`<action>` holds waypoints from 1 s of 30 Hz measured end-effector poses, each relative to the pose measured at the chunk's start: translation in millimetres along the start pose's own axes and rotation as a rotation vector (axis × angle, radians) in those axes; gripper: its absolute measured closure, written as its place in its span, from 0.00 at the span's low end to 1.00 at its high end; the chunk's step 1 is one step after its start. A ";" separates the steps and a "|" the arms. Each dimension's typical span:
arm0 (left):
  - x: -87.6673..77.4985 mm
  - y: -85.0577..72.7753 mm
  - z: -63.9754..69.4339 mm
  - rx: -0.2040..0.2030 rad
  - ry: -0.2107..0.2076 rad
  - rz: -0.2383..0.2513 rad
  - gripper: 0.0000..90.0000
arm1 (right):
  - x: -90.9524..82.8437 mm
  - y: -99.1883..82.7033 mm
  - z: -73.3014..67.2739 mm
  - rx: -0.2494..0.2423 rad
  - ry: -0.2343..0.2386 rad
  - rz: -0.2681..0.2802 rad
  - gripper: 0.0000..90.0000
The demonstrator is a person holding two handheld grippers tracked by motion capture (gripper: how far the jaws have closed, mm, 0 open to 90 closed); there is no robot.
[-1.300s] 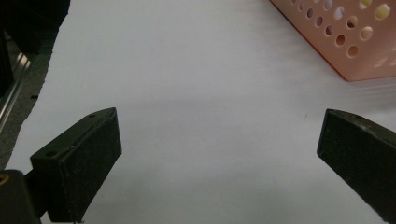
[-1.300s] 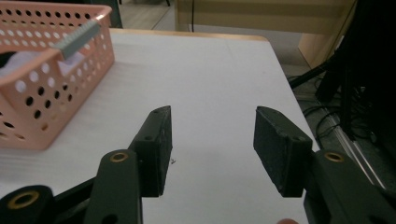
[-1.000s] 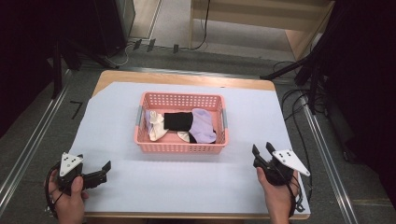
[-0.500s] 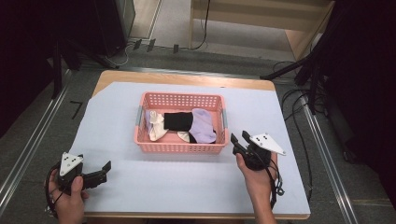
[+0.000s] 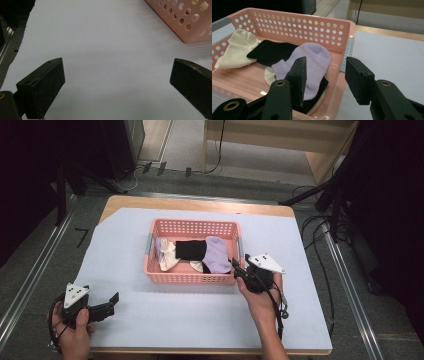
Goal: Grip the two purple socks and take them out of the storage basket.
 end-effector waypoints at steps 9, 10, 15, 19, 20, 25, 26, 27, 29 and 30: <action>0.5 0.0 -0.1 0.001 -0.003 -0.002 0.01 | 19.3 10.1 -15.8 -0.003 0.021 -0.043 0.62; 0.5 0.1 -0.1 0.001 -0.002 -0.001 0.01 | 21.5 11.1 -17.5 -0.001 0.023 -0.047 0.63; 0.6 0.1 -0.1 -0.001 -0.003 -0.002 0.01 | 33.4 17.4 -28.4 -0.009 0.039 -0.087 0.66; 0.7 0.0 -0.2 -0.001 -0.006 -0.005 0.01 | 43.4 23.1 -40.2 -0.016 0.048 -0.129 0.68; 0.7 0.1 -0.1 -0.001 -0.007 -0.004 0.01 | 46.5 24.4 -43.2 -0.022 0.053 -0.141 0.68; 0.7 0.2 -0.2 -0.003 -0.007 -0.002 0.01 | 62.9 26.7 -55.3 -0.023 0.054 -0.202 0.68; 0.8 0.2 -0.1 -0.005 -0.007 -0.001 0.01 | 66.1 27.0 -57.0 -0.024 0.049 -0.211 0.68; 0.8 0.2 -0.2 -0.005 -0.007 -0.002 0.01 | 68.8 27.4 -58.2 -0.020 0.048 -0.221 0.69; 0.8 0.3 -0.2 -0.008 -0.009 0.000 0.01 | 73.8 28.5 -60.1 0.003 0.049 -0.236 0.69; 0.6 0.3 -0.2 -0.009 -0.009 -0.002 0.01 | 76.4 28.6 -60.3 0.008 0.044 -0.248 0.69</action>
Point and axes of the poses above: each handheld gripper's, and its own axes: x roughly forward along the jaws, y roughly out of its top, z roughly to its right, the point moved 7 cm from there along x, roughly forward along the jaws, and after that the axes turned 14 degrees about -z, right-handed, at the moved point
